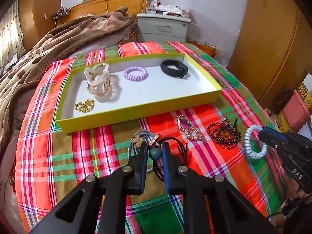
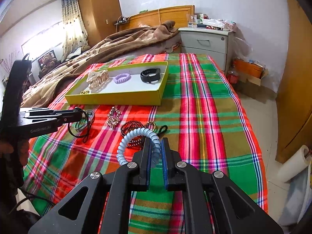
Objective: Organize jewelry
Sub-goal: 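Carry the white coiled tie in the right tool and teal-bead hair tie in the left into the box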
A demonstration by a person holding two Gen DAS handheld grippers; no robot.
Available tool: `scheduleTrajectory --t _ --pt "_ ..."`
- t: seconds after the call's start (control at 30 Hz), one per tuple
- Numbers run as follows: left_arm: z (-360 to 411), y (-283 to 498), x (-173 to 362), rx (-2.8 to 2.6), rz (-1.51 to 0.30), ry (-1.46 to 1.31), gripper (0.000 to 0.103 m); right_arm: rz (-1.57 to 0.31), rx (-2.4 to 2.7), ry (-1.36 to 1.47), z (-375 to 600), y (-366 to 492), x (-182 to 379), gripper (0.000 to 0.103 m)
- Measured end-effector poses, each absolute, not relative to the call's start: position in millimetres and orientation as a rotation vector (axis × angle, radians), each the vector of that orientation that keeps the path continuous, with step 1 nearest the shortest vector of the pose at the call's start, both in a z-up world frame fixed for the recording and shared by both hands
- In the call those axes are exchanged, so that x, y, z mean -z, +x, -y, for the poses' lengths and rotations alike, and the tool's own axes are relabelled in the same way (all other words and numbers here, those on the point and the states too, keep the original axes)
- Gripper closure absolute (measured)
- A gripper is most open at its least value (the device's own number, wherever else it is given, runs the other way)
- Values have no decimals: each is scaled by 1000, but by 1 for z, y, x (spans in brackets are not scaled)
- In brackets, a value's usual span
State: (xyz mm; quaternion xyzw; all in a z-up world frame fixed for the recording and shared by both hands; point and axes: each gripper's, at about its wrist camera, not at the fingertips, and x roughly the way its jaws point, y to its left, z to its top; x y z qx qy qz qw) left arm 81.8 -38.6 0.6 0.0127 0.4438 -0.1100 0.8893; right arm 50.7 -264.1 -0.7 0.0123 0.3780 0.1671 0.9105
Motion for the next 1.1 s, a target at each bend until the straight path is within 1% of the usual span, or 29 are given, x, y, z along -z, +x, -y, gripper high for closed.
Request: scheduleTrajectory --t 0.37,0.67,0.9,1.1 --pt "28 82 -31 247 -852 -23 88 -742 -352 41 260 62 -21 93" --pt "12 112 -54 228 -809 -48 88 -713 -370 58 248 92 -38 93" --pt "7 153 -52 225 -836 -62 88 -721 -366 56 234 128 -41 93" --pt "12 187 -43 245 -854 -65 88 -771 -364 48 223 161 -30 93"
